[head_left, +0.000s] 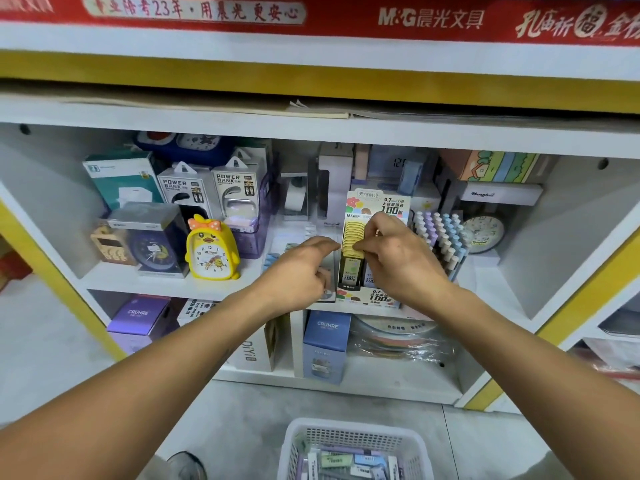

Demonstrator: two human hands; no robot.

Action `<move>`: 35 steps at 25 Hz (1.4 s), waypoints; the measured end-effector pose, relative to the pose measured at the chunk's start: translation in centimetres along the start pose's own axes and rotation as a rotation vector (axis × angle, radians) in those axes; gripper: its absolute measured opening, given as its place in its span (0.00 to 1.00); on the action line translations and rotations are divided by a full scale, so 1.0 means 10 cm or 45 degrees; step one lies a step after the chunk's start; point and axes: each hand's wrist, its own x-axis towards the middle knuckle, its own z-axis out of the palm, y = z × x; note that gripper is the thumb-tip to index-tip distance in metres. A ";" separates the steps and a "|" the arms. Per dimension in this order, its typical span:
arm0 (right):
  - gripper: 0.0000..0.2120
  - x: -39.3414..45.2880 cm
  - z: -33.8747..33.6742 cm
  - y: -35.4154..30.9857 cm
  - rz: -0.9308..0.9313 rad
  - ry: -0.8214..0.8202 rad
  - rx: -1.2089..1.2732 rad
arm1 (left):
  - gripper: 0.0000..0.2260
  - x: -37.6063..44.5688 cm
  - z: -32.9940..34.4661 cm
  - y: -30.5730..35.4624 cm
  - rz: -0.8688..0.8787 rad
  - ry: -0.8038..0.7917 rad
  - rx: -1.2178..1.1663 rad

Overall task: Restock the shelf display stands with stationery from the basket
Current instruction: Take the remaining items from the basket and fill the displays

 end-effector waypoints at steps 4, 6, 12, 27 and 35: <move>0.11 -0.06 -0.18 -0.03 0.117 0.101 0.238 | 0.17 -0.06 -0.03 0.06 -0.057 0.110 -0.030; 0.11 -0.15 -0.25 -0.05 0.105 0.039 0.221 | 0.13 -0.13 0.01 0.12 -0.066 0.016 -0.038; 0.11 -0.91 0.33 -0.27 0.149 -1.099 0.129 | 0.10 -0.39 0.67 0.17 -0.068 -0.961 0.234; 0.18 -3.23 2.57 -0.12 1.219 -1.211 0.219 | 0.22 -1.82 3.40 -0.86 -0.273 -1.220 0.417; 0.53 -3.17 3.01 -0.30 1.384 -1.141 0.130 | 0.29 -1.87 3.82 -0.99 -0.066 -1.007 0.586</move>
